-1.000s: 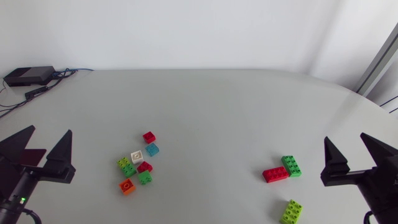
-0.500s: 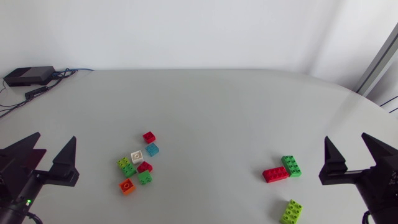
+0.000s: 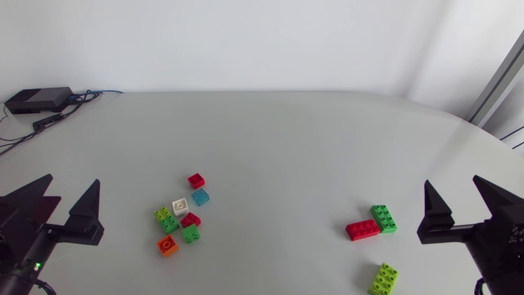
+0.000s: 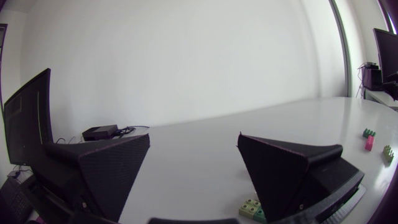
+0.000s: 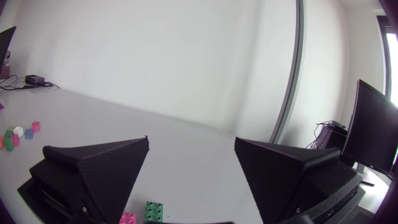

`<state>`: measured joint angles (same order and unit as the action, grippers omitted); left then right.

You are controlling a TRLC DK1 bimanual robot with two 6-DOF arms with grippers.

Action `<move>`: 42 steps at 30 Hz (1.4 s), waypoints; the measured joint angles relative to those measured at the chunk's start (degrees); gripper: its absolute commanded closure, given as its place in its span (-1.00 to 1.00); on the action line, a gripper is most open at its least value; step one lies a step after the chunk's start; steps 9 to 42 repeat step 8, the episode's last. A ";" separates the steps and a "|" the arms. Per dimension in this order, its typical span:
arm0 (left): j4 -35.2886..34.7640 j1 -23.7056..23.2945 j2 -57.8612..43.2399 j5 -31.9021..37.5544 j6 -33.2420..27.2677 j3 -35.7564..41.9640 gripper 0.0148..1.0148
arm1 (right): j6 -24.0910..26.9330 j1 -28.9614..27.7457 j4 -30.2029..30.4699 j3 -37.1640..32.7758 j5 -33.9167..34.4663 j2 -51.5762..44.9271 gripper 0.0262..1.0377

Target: Sort duplo bricks by size, large to the right and small to the left

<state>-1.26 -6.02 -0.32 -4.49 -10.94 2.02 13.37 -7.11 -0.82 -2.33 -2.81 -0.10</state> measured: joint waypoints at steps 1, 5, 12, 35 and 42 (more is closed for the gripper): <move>0.00 0.00 0.00 0.00 0.00 0.00 -0.94 | 0.00 0.00 0.00 0.00 0.13 0.00 -0.91; 0.22 0.00 0.00 0.00 0.00 0.00 -0.94 | 0.00 0.00 0.02 0.00 0.28 0.00 -0.91; 1.33 -0.02 0.00 0.11 0.00 -0.35 -0.94 | 0.00 0.00 0.02 0.00 0.31 0.00 -0.91; 1.33 -0.02 0.00 0.11 0.00 -0.35 -0.94 | 0.00 0.00 0.02 0.00 0.31 0.00 -0.91; 1.33 -0.02 0.00 0.11 0.00 -0.35 -0.94 | 0.00 0.00 0.02 0.00 0.31 0.00 -0.91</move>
